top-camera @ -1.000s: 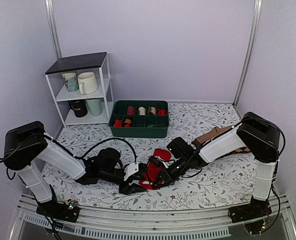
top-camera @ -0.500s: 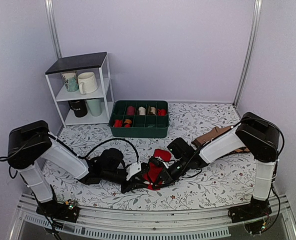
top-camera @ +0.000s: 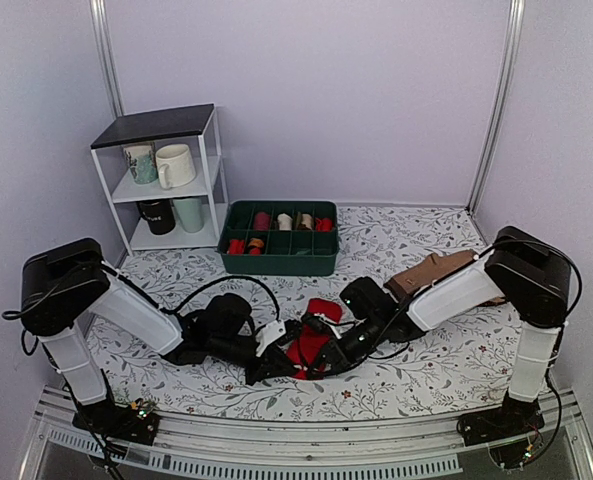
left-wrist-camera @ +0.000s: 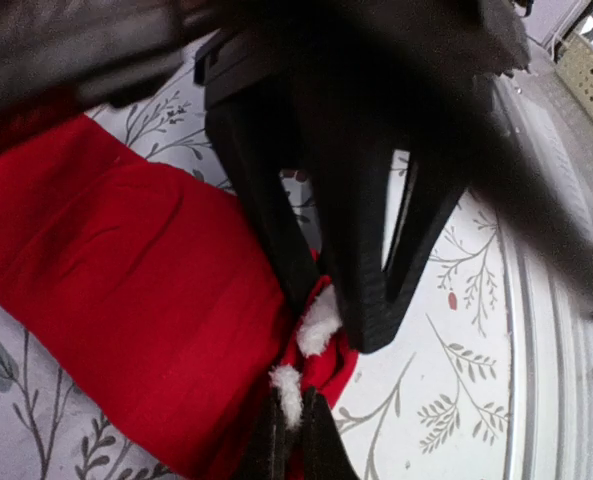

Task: Roll the socks
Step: Roll the sock at the center of the board.

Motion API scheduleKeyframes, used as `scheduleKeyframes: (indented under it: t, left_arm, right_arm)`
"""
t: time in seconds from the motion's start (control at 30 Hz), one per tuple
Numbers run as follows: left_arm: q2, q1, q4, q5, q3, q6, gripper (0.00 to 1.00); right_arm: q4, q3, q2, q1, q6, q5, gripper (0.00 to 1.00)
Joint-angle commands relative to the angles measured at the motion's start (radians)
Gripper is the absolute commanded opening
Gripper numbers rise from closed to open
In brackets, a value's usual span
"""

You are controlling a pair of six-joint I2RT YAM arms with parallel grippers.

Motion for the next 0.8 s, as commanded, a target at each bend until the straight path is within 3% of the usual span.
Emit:
scheduleKeyframes:
  t: [0.0,0.17,0.27,0.53,0.77]
  left_arm:
    - [-0.012,0.021,-0.070,0.044,-0.031,-0.155,0.00]
    - [0.012,0.027,-0.074,0.078,-0.048,-0.260,0.00]
    - [0.025,0.031,-0.074,0.091,-0.054,-0.295,0.00]
    - [0.045,0.037,-0.086,0.111,-0.056,-0.310,0.00]
    - [0.050,0.039,-0.100,0.117,-0.042,-0.291,0.00]
  right_arm:
    - [0.091,-0.125,-0.125,0.007,-0.053,0.256,0.24]
    - [0.515,-0.340,-0.295,0.038,-0.130,0.355,0.31]
    - [0.645,-0.447,-0.359,0.120,-0.281,0.464,0.34]
    - [0.497,-0.352,-0.319,0.309,-0.635,0.671,0.37]
    - [0.416,-0.297,-0.252,0.315,-0.746,0.690,0.38]
